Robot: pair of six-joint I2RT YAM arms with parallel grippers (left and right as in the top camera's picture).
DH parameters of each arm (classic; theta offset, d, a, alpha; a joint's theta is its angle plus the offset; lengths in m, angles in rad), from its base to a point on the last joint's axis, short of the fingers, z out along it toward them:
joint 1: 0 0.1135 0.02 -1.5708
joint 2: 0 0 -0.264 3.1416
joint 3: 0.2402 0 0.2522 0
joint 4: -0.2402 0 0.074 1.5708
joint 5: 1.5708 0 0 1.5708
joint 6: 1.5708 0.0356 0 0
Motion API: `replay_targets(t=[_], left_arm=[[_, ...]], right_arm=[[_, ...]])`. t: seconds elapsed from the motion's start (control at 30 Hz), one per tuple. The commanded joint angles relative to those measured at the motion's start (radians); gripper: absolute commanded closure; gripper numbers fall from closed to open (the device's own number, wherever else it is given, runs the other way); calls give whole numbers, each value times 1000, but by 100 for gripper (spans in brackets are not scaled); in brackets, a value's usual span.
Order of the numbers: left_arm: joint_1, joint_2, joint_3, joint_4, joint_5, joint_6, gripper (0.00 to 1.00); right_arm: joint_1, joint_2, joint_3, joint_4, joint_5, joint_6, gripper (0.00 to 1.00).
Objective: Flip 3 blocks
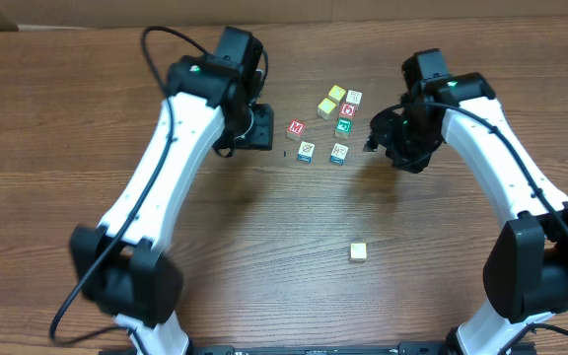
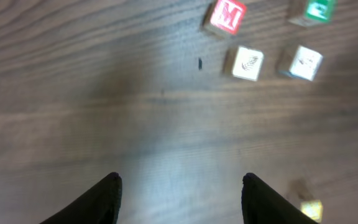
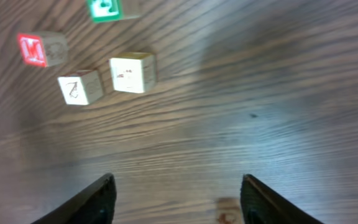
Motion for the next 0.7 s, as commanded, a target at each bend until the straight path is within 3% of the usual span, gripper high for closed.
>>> replay_targets(t=[0.0, 0.17, 0.4, 0.67], left_arm=[[-2, 74, -3, 42, -12, 33, 45], [0, 169, -3, 151, -11, 40, 41], [0, 217, -2, 336, 92, 61, 49], [-6, 222, -3, 449, 55, 65, 50]], right_arm=[[34, -21, -9, 29, 10, 6, 32], [96, -18, -34, 108, 56, 103, 32], [152, 15, -61, 209, 151, 142, 33], [152, 72, -61, 232, 177, 142, 33]])
